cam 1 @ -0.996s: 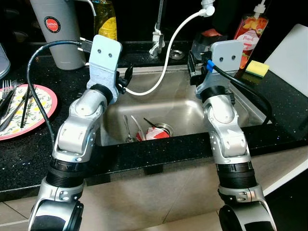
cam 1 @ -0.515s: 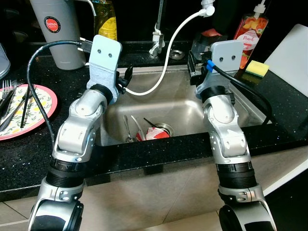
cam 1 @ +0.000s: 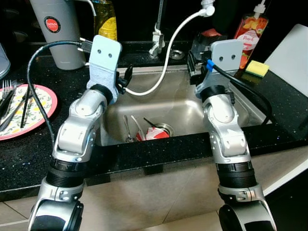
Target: Kitchen organization
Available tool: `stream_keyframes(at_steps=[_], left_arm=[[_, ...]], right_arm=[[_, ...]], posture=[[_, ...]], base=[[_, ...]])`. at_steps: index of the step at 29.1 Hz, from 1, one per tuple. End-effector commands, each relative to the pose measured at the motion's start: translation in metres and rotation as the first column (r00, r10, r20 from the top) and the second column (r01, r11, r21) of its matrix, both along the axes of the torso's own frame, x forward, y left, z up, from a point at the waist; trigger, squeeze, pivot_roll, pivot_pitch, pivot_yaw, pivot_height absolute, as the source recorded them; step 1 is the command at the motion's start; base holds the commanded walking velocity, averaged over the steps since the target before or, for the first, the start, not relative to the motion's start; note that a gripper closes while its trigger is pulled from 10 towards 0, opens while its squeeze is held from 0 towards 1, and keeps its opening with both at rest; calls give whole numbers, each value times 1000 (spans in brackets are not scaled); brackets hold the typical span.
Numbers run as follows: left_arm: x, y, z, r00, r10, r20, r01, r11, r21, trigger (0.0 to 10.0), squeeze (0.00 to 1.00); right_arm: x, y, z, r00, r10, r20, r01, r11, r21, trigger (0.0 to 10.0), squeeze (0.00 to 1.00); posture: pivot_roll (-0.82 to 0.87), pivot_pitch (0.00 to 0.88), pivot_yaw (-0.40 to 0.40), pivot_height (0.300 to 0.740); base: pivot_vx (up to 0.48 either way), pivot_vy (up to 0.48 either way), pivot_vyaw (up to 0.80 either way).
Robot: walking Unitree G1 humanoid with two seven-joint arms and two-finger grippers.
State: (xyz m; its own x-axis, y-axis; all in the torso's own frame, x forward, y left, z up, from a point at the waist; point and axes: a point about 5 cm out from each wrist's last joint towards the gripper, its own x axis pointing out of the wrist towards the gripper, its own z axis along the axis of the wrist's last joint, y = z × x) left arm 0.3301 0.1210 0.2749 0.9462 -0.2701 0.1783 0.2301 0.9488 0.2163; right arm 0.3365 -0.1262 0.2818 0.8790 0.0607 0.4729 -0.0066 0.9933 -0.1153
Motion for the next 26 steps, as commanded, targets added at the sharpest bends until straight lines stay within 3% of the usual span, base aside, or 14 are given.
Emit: stream_keyframes(at_steps=[1, 20, 26], left_arm=[[2, -1, -3, 1000, 7, -9, -7, 1000, 7, 10000, 0], [1, -3, -6, 1000, 0, -14, 0, 1000, 5, 10000, 0], [1, -4, -9, 1000, -17, 7, 16, 999, 39, 10000, 0]], right_arm=[[1, -2, 2, 1000, -9, 2, 9, 1000, -5, 10000, 0], [0, -2, 1, 1000, -8, 1, 8, 1000, -10, 10000, 0], [-1, -3, 0, 1000, -16, -2, 16, 1000, -3, 10000, 0]], posture=[[55, 0, -43, 740], [49, 0, -43, 740], [46, 0, -29, 740]], base=[[0, 0, 0], [0, 0, 0], [0, 0, 0]])
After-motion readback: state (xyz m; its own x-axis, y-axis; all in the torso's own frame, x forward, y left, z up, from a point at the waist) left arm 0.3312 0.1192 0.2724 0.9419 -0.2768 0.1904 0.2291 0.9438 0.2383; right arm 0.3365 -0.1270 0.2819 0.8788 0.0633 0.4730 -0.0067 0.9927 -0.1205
